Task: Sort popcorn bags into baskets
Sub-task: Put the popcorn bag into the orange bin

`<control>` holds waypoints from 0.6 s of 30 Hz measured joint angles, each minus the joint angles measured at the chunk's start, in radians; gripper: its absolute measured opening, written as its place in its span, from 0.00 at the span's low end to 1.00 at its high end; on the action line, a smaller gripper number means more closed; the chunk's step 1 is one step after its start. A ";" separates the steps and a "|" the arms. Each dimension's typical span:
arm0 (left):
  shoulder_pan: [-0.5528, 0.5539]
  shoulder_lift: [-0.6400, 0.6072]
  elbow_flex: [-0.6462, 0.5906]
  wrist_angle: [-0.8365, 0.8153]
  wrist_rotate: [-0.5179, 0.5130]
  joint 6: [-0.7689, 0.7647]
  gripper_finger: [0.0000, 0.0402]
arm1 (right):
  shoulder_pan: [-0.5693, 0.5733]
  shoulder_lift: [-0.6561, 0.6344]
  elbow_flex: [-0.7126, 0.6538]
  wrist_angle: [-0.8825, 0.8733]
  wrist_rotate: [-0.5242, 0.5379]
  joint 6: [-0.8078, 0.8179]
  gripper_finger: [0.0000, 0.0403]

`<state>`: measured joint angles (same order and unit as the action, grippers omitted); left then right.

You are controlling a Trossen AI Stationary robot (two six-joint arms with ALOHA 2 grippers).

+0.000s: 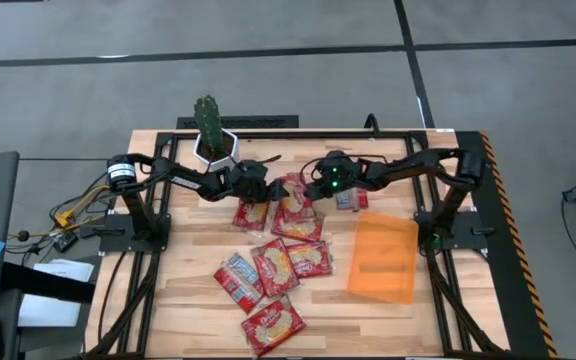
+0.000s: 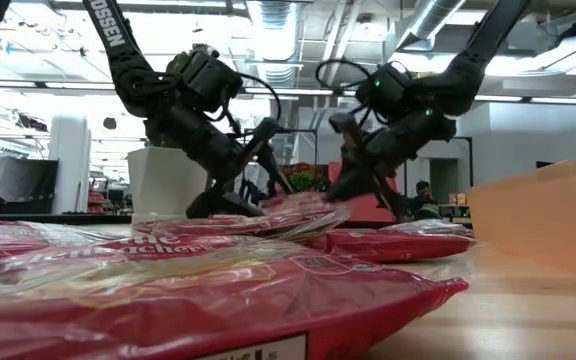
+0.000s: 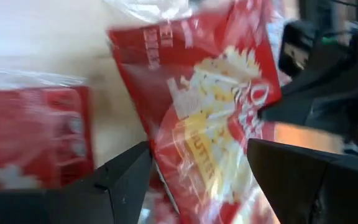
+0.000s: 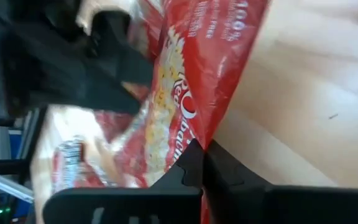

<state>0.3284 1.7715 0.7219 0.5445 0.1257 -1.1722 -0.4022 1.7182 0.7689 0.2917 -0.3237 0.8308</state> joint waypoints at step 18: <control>0.003 0.000 0.000 0.356 0.198 -0.129 0.63 | -0.069 -0.587 0.001 -0.656 -0.015 -0.241 0.01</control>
<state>0.3313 1.7710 0.7219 0.9007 0.3242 -1.3012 -0.4715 1.1313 0.7700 -0.3639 -0.3388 0.5903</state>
